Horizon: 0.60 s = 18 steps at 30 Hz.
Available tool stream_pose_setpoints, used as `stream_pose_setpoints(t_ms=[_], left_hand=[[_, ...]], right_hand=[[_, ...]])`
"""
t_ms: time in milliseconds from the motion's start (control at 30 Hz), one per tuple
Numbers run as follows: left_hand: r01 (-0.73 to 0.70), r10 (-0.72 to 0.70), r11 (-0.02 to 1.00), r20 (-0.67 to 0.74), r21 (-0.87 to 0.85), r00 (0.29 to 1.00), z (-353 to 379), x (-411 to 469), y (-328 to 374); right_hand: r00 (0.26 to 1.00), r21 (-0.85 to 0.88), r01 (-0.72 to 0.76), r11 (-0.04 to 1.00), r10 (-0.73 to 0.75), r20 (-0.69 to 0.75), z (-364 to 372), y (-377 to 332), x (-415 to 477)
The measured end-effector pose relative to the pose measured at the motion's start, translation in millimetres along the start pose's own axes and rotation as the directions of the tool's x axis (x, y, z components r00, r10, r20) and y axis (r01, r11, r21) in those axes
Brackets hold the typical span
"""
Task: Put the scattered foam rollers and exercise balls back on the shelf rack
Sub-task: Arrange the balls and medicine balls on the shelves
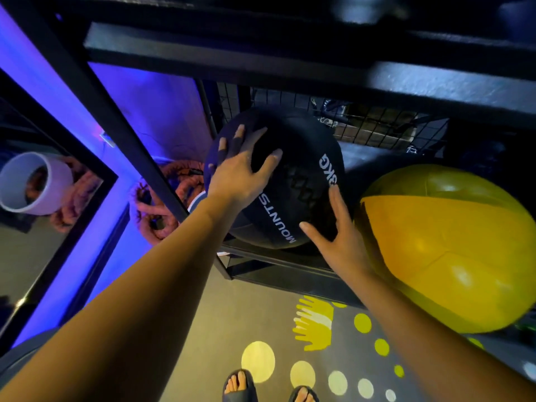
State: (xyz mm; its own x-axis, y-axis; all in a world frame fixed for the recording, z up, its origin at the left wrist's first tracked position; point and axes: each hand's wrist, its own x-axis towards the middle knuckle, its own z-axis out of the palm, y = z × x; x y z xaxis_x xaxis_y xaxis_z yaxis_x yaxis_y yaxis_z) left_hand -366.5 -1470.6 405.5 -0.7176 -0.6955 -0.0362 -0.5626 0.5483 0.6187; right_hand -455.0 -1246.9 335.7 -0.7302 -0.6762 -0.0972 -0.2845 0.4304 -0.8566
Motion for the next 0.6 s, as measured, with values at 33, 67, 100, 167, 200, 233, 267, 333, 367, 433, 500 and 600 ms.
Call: stream_pose_setpoints(t_ms=[33, 67, 100, 167, 200, 233, 267, 333, 367, 433, 500, 600], left_hand=[[0.078, -0.078, 0.996, -0.012, 0.036, 0.997, -3.1, 2.9, 4.7], [0.157, -0.156, 0.986, -0.017, 0.053, 0.988, -5.3, 7.7, 7.0], [0.237, -0.236, 0.97, -0.03, 0.049, 0.971, -7.3, 12.5, 7.3], [0.342, -0.331, 0.939, -0.172, 0.042, 0.928, -13.9, 19.4, 2.3], [0.36, -0.323, 0.928, -0.274, 0.096, 0.906, -19.5, 20.3, -0.8], [0.379, -0.318, 0.914, -0.325, 0.144, 0.891, -24.0, 18.0, -5.6], [0.382, -0.311, 0.909, -0.34, 0.165, 0.887, -26.9, 13.3, -10.8], [0.364, -0.286, 0.912, -0.343, 0.19, 0.895, -29.7, 5.9, -25.2], [0.373, -0.313, 0.922, -0.364, 0.106, 0.877, -30.6, 4.0, -30.0], [0.374, -0.352, 0.927, -0.407, -0.027, 0.843, -26.5, 3.3, -31.9], [0.353, -0.356, 0.931, -0.446, -0.093, 0.821, -17.9, 2.0, -23.5], [0.359, -0.411, 0.911, -0.527, -0.204, 0.744, -15.1, -7.3, -5.5]], right_hand=[[0.998, 0.086, -0.054, 0.995, 0.056, -0.02, 0.8, 4.8, 3.5], [0.989, 0.133, -0.133, 0.982, 0.14, -0.047, 2.5, 11.2, 6.7], [0.969, 0.13, -0.231, 0.964, 0.241, -0.06, 5.2, 20.1, 10.2], [0.885, 0.089, -0.466, 0.881, 0.466, 0.019, 13.1, 29.3, 14.0], [0.842, 0.099, -0.538, 0.837, 0.53, 0.102, 17.5, 31.5, 15.7], [0.822, 0.13, -0.566, 0.814, 0.544, 0.17, 21.5, 32.8, 19.4], [0.818, 0.158, -0.57, 0.806, 0.539, 0.201, 23.7, 29.1, 23.4], [0.85, 0.189, -0.527, 0.829, 0.507, 0.143, 27.2, 16.2, 33.4], [0.872, 0.167, -0.488, 0.857, 0.485, 0.065, 27.0, 5.6, 39.1], [0.926, 0.093, -0.354, 0.93, 0.363, -0.102, 22.0, -22.1, 49.1], [0.973, 0.072, -0.184, 0.98, 0.192, -0.126, 14.2, -52.8, 58.7], [0.989, 0.026, -0.15, 0.988, 0.15, -0.007, 10.6, -77.1, 77.8]])
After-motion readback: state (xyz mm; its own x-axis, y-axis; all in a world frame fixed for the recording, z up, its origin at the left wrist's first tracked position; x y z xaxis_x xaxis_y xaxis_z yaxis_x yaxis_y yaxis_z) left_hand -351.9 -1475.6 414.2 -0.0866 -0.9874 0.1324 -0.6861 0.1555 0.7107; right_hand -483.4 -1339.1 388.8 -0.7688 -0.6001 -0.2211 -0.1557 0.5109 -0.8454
